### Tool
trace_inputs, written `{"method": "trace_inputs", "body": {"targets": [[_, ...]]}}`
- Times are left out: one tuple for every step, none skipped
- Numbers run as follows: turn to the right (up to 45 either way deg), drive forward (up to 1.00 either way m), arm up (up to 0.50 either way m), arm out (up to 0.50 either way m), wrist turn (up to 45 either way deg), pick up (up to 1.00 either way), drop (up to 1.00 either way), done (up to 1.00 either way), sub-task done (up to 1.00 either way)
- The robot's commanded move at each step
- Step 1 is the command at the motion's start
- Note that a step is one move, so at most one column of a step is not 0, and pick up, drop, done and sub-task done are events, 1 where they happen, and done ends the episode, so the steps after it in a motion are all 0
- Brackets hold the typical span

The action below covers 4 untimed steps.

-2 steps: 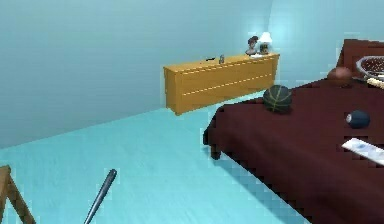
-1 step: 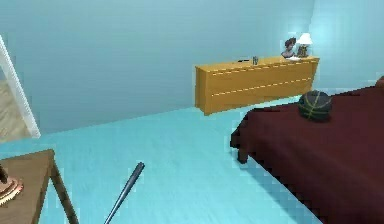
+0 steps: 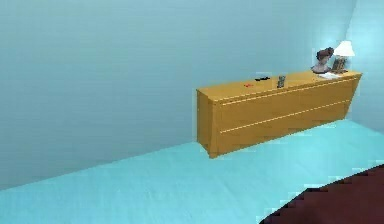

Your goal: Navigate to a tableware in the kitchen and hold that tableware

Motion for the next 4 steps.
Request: {"method": "trace_inputs", "body": {"targets": [[0.0, 0.7, 0.0, 0.0, 0.0, 0.0, 0.0, 0.0, 0.0], [-24.0, 0.0, 0.0, 0.0, 0.0, 0.0, 0.0, 0.0, 0.0], [0.0, 0.45, 0.0, 0.0, 0.0, 0.0, 0.0, 0.0, 0.0], [-45.0, 0.0, 0.0, 0.0, 0.0, 0.0, 0.0, 0.0, 0.0]]}}
